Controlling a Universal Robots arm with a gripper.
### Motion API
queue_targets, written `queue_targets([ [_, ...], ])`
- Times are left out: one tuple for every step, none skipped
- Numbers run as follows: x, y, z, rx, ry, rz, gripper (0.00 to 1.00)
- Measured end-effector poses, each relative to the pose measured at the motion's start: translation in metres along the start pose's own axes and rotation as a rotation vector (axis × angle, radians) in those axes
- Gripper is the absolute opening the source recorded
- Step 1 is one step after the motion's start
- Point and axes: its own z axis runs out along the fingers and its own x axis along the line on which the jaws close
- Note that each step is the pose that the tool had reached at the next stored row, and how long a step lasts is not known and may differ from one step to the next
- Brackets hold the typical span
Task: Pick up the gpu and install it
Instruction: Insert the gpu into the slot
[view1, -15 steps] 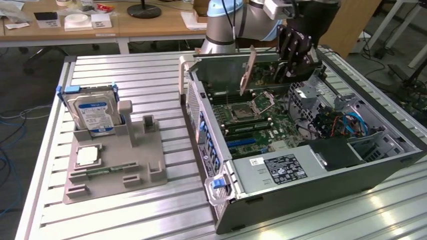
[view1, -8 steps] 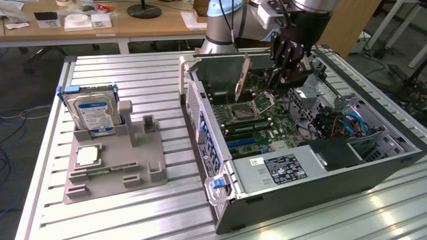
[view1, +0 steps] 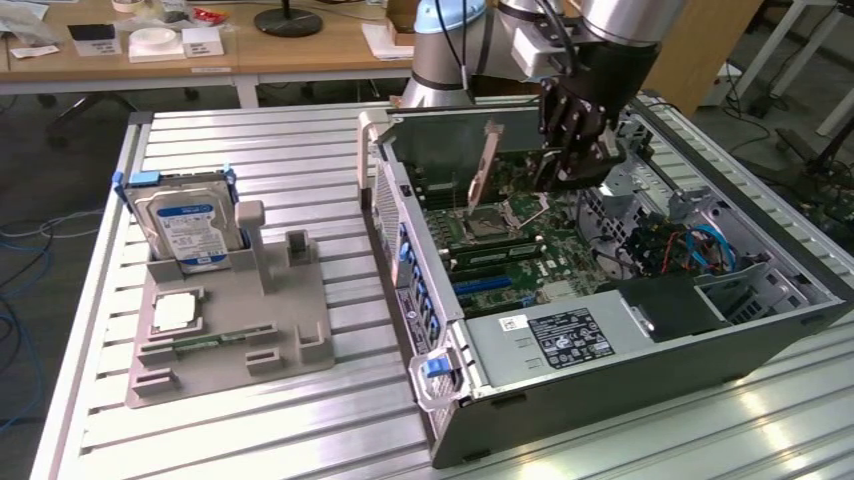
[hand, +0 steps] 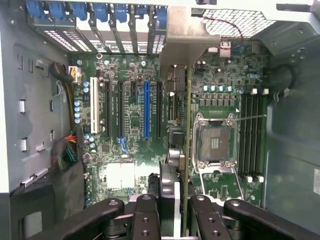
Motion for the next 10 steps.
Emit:
queue_targets([
  [0.0001, 0.0022, 0.0016, -0.0005, 0.0004, 0.000, 0.28],
  [0.0003, 0.0037, 0.0033, -0.0015, 0.0008, 0.000, 0.28],
  [0.0004, 0.0051, 0.0048, -0.0029, 0.0015, 0.000, 0.28],
  [0.0005, 0.0056, 0.0061, -0.0050, 0.0023, 0.000, 0.28],
  [0.0006, 0.0056, 0.0067, -0.0081, 0.0029, 0.000, 0.28],
  [0.0006, 0.0057, 0.0068, -0.0092, 0.0034, 0.000, 0.28],
  [0.0006, 0.0057, 0.0068, -0.0093, 0.0034, 0.000, 0.28],
  [0.0006, 0.0057, 0.0068, -0.0094, 0.0038, 0.000, 0.28],
  [0.0006, 0.0057, 0.0070, -0.0093, 0.0042, 0.000, 0.28],
  [0.0006, 0.0057, 0.0071, -0.0091, 0.0060, 0.000, 0.28],
])
